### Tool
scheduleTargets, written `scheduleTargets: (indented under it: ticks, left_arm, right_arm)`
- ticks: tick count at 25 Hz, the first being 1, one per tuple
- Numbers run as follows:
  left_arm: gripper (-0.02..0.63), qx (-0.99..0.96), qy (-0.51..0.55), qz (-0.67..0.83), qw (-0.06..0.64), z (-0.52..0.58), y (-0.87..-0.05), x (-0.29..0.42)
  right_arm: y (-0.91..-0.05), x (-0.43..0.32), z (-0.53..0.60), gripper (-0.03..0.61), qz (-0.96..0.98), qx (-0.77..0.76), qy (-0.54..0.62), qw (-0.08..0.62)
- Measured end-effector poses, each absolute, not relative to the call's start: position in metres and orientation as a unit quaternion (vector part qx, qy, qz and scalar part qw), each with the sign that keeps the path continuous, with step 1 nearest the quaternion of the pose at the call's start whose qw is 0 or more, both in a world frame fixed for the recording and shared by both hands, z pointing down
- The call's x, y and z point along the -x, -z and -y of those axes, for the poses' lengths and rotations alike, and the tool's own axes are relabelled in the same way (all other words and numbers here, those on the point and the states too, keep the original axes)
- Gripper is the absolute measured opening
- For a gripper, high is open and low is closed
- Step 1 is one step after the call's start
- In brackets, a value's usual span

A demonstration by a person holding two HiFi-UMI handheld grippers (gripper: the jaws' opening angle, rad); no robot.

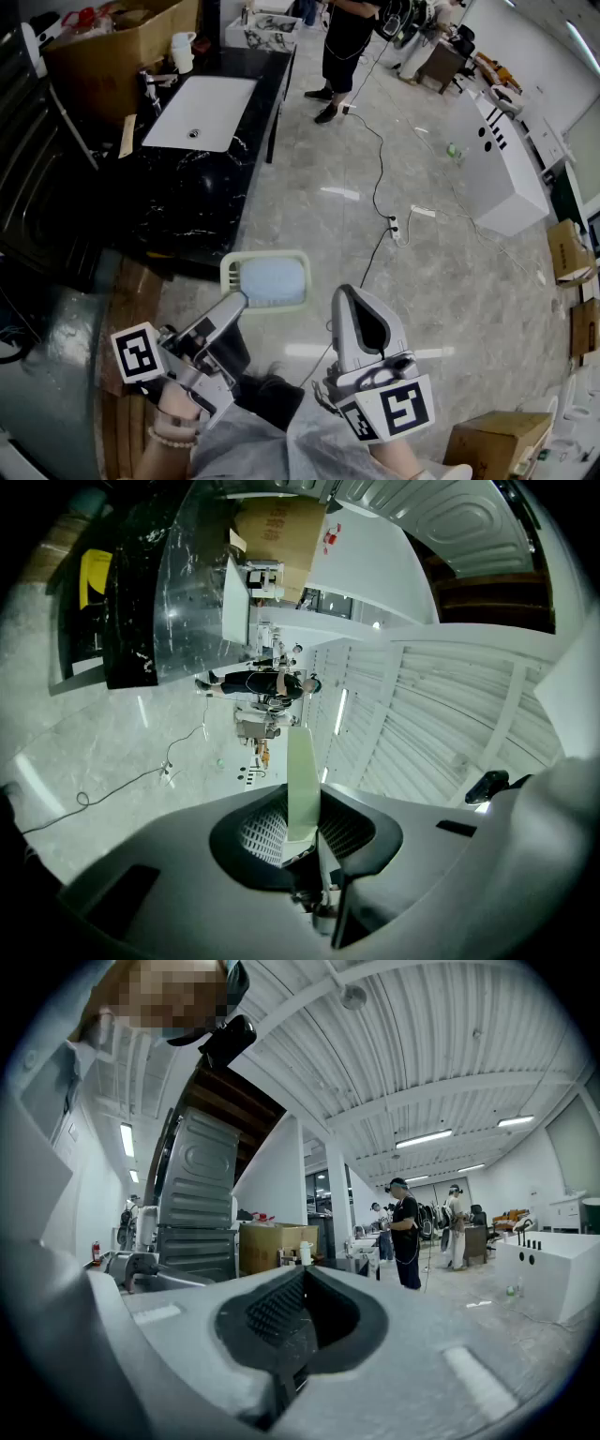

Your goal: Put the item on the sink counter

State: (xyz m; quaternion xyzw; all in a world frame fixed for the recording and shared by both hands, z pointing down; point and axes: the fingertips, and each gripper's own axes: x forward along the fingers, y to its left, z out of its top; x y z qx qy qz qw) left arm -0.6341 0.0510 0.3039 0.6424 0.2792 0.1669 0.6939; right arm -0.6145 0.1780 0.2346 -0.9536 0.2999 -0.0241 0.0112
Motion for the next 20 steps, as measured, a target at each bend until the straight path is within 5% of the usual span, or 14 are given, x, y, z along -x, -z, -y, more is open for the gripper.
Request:
scheduleTargets:
  ticks: [20]
  left_arm:
    - [0.083, -0.628, -0.162, -0.266, 0.713, -0.074, -0.308, 0.631]
  right_arm:
    - [-0.243, 0.605, -0.203, -0.003, -0.303, 0.952, 0.034, 0.031]
